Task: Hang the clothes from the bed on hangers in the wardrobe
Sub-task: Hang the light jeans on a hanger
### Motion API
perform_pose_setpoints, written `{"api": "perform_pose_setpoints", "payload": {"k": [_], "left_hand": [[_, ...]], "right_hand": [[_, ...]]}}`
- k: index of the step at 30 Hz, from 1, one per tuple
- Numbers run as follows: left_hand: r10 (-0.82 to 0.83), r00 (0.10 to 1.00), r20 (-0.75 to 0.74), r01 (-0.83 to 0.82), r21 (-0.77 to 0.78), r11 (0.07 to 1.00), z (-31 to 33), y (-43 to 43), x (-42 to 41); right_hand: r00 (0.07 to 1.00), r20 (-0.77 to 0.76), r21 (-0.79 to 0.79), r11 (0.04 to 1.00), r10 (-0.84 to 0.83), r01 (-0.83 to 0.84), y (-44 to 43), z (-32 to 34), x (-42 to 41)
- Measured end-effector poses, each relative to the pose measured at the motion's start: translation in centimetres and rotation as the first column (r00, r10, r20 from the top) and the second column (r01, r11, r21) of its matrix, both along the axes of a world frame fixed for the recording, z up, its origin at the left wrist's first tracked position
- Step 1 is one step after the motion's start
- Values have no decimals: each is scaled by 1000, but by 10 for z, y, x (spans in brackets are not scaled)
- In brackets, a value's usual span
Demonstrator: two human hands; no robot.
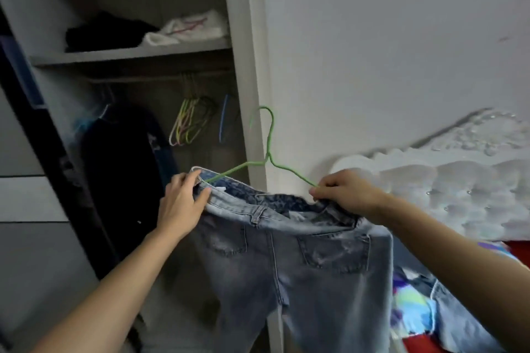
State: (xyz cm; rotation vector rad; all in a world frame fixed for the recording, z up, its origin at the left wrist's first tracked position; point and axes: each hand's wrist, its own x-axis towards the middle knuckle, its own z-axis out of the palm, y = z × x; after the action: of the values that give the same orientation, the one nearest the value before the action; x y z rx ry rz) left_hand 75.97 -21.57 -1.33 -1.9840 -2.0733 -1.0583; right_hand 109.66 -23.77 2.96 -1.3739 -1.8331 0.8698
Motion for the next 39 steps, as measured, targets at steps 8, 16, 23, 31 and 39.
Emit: {"api": "perform_pose_setpoints", "payload": {"k": [8,16,23,31,39], "left_hand": [[103,994,-45,-110,-228,967,-18,1,-196],[168,986,2,-162,-251,954,-20,29,-324],[171,976,-134,-200,-241,950,0,92,-376],[252,950,-183,-278,-131,952,52,208,-436],[265,952,-154,-279,-79,957,63,272,-484]], "right_hand": [[972,-233,-254,966,-13,-48,76,-28,-221],[852,-522,-428,850,46,-308,150,18,-379],[790,-611,-276,921,53,-276,252,73,-486],[878,-470,-100,984,87,-150,407,124,-587],[918,-391,-148,981,57,-123,504,110,-687]]}}
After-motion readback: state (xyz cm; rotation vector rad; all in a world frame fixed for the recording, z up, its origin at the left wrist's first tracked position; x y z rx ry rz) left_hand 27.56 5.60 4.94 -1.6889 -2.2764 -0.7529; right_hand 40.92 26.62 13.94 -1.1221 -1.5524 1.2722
